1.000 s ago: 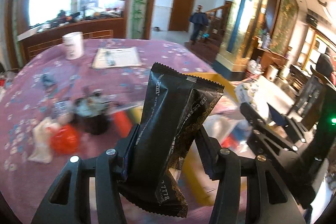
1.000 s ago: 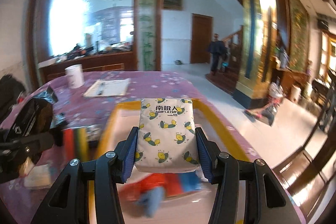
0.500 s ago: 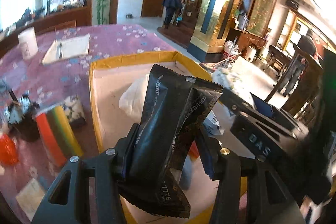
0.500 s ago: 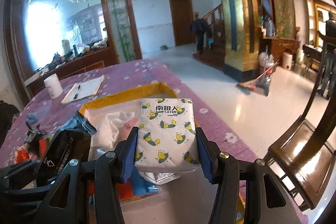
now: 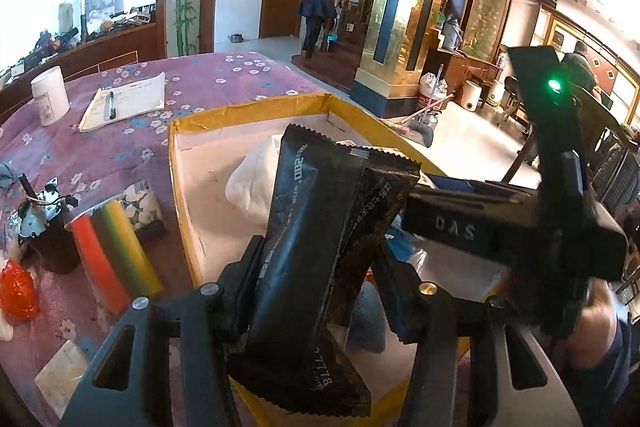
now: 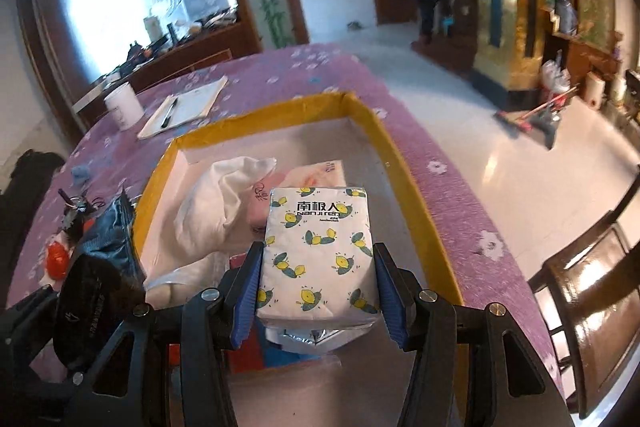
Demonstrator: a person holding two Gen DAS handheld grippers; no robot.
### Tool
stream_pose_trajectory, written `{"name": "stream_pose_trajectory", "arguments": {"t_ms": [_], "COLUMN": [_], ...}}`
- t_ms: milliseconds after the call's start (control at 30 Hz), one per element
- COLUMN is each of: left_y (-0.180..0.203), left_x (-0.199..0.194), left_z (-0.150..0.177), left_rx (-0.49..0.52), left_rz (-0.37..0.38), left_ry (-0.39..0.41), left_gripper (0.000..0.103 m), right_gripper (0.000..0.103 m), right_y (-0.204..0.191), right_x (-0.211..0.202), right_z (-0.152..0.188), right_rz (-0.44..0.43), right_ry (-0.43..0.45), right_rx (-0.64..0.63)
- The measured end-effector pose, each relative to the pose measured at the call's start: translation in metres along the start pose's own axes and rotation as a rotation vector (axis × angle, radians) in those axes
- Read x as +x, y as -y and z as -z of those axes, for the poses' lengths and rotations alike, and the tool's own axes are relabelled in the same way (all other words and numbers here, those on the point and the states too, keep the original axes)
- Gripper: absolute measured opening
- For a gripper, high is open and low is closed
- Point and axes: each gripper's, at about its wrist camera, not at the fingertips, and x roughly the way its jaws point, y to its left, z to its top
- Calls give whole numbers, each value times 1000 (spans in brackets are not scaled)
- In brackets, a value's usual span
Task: Organize soft objects
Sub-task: 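Carry the black bag with the left tool while the right tool carries the tissue pack into the tray, then release the black bag into the tray with the left tool while the right tool releases the tissue pack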
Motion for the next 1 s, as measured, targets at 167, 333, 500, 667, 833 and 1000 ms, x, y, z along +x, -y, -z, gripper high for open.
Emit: {"name": "stream_pose_trajectory", "arguments": {"t_ms": [167, 333, 500, 667, 833, 1000], "left_y": [3, 7, 6, 5, 10, 10], "left_x": [0, -1, -4, -12, -27, -43], "left_z": [2, 4, 3, 2, 1, 0], "left_rx": [13, 19, 1, -12, 7, 3], "left_rz": [-10, -5, 33, 44, 31, 19], "left_ry": [10, 14, 11, 39, 118, 209], "left_gripper": [52, 56, 66, 66, 70, 79], "right_gripper": [60, 71, 72, 73, 73, 77], "right_y": [-5, -9, -7, 1, 12, 13], "right_x": [5, 4, -12, -45, -80, -117], "right_z": [-1, 1, 9, 25, 41, 56], "right_rz": [-6, 2, 44, 82, 119, 119], "right_ry": [-28, -46, -46, 18, 67, 141], "right_rx": [-33, -72, -94, -53, 27, 107]}}
